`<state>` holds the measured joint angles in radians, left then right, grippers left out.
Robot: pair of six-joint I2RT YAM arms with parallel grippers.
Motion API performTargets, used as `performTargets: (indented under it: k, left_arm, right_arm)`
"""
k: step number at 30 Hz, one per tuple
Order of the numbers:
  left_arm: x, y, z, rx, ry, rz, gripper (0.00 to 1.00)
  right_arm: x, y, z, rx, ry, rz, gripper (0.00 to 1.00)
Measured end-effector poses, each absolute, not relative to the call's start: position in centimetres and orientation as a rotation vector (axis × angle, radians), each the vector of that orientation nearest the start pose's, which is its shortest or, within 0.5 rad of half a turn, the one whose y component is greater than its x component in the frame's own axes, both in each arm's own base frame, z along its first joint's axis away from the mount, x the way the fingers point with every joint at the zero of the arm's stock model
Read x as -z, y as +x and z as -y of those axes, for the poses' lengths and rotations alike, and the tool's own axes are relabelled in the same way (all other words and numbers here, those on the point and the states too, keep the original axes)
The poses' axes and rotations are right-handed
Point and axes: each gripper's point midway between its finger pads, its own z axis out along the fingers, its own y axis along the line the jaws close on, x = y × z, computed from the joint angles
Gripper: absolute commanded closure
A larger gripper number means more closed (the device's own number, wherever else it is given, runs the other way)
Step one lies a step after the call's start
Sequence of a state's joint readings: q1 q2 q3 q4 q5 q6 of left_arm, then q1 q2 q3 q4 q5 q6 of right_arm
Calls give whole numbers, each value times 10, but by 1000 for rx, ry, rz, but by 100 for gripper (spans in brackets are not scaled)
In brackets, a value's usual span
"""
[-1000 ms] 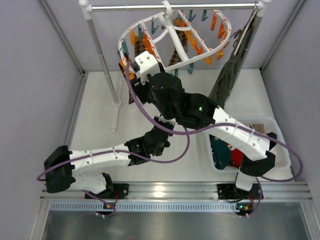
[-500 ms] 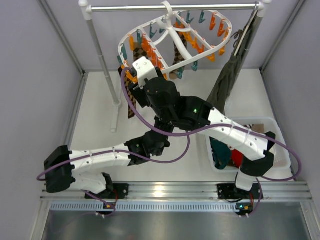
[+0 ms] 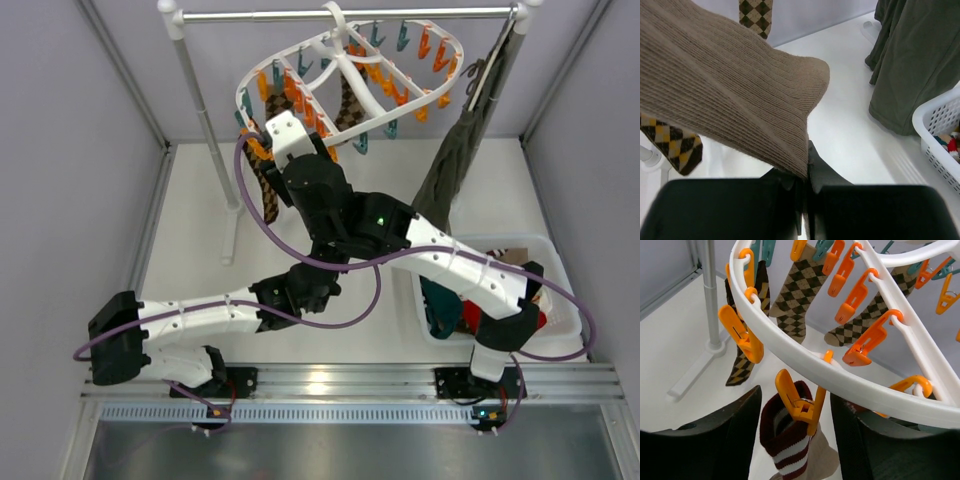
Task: Remove the socks clipped to the hanger
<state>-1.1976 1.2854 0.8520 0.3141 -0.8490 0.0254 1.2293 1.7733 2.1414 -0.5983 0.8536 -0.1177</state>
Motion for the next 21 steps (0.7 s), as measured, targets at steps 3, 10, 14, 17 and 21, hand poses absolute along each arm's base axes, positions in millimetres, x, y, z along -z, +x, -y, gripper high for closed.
performTargets:
  k: [3,10,14,17,21]
  left_arm:
    - [-254,260,303,179,381,-1609,100]
    - [-254,258,306,195,395,-1607,100]
    - [-256,258,306,201,392,-1605,100]
    - [-257,258,306,207,388,-1604,100]
    - [-257,256,308,229,391,-1605,100]
  right_arm:
    - [-436,282,-380,-41,-538,-1620,57]
    - [-447,285,-382,-48,-506,-1584,89]
    - [-449,286,-383,-54,-498,-1580,97]
    - [-449,286,-384,-56,-496,-1580,98]
    - [-447,284,-388,-86,-501,-1579,77]
